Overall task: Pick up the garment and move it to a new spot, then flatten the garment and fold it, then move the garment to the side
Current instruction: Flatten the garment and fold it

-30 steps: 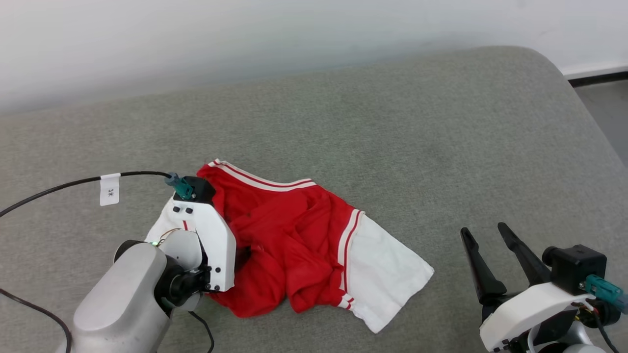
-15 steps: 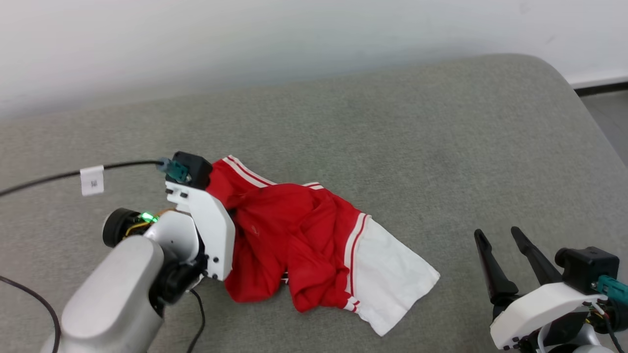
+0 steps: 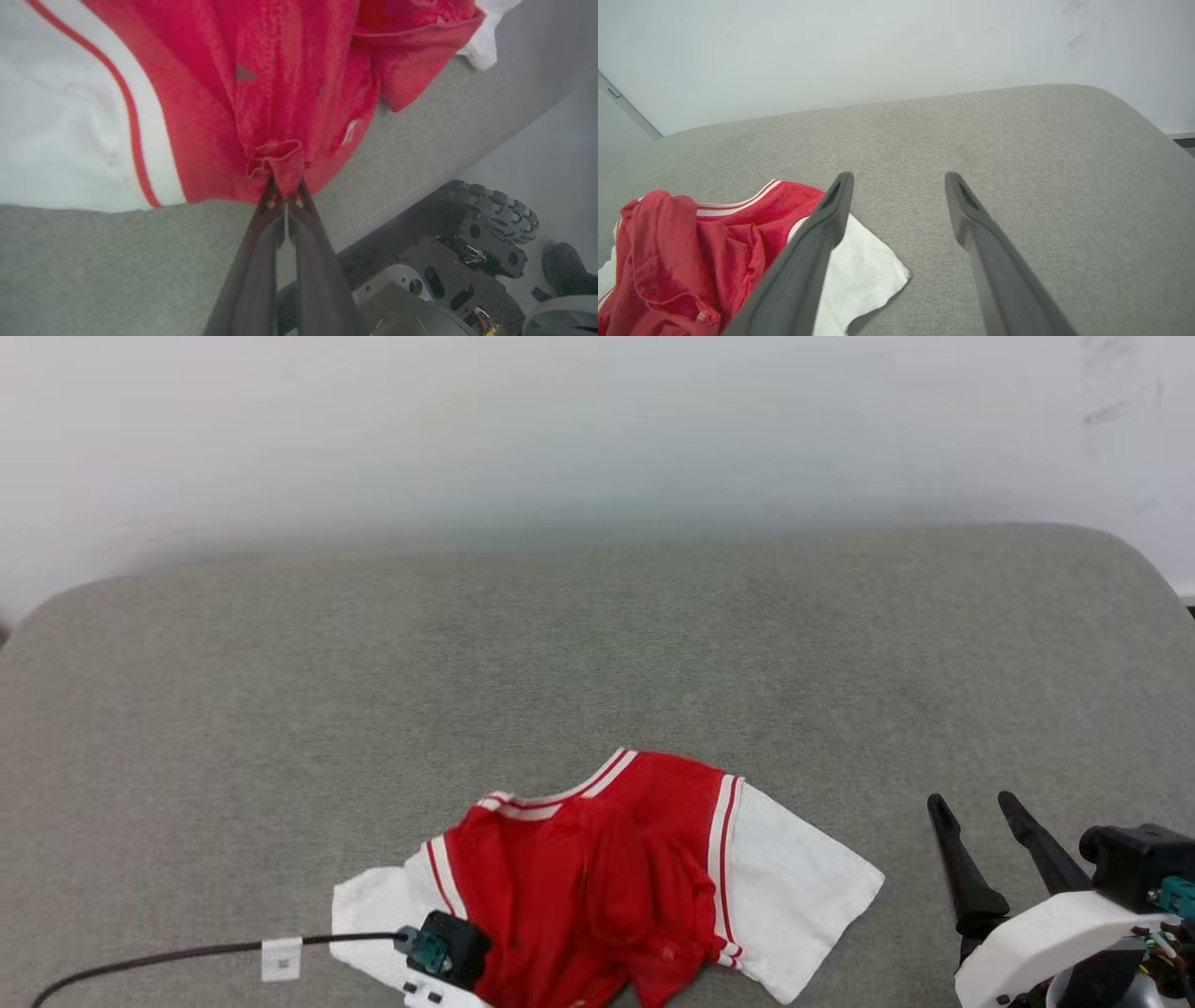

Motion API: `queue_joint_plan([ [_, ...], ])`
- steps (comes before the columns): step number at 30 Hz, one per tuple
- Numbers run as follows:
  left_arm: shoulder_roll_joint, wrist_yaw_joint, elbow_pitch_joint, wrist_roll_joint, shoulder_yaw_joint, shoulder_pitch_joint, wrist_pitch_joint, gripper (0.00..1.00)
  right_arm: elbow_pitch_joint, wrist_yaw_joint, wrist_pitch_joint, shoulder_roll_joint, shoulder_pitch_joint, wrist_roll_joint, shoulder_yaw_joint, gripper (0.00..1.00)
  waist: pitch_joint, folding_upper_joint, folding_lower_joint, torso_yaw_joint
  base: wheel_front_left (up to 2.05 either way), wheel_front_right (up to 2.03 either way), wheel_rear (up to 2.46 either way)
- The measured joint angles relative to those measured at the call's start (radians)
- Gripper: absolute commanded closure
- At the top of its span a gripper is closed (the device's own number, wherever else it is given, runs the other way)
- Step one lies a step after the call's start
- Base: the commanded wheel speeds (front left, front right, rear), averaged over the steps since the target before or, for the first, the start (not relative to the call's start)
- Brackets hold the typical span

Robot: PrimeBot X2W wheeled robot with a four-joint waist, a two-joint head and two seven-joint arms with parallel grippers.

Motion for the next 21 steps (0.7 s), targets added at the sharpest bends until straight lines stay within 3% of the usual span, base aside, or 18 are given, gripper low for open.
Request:
queue_joint_plan([
  [3,-0.022,0.016,0.015,-0.009,-0.014,0.039,-0.012,1.0,-0.01,0.0,0.009,0.001,0.002,-0.003,0.003,0.0,-0.006,0.0,0.0,0.013,0.0,0.0,0.0],
  [4,-0.031,0.017,0.024,-0.01,-0.02,0.046,-0.015,0.84,-0.013,0.0,0.012,0.001,0.002,-0.006,0.004,0.0,-0.007,0.0,0.0,0.014,0.0,0.0,0.0],
  [5,-0.042,0.019,0.032,-0.013,-0.022,0.055,-0.023,0.46,-0.016,0.0,0.012,0.001,0.003,-0.007,0.005,0.0,-0.009,0.0,0.0,0.015,0.0,0.0,0.0],
  [6,-0.051,0.02,0.039,-0.01,-0.028,0.06,-0.032,0.0,-0.021,0.0,0.016,0.001,0.004,-0.008,0.005,0.0,-0.01,0.0,0.0,0.016,0.0,0.0,0.0],
  [12,-0.087,0.052,0.039,0.04,-0.002,0.061,-0.178,0.0,-0.041,0.0,0.022,0.001,0.023,-0.019,-0.002,0.0,-0.024,0.0,0.0,0.025,0.0,0.0,0.0],
  [21,-0.068,0.092,-0.041,0.092,0.074,0.036,-0.323,0.0,-0.06,0.0,0.037,0.004,0.04,-0.026,-0.009,0.0,-0.054,0.0,0.0001,0.041,0.0,0.0,0.0],
])
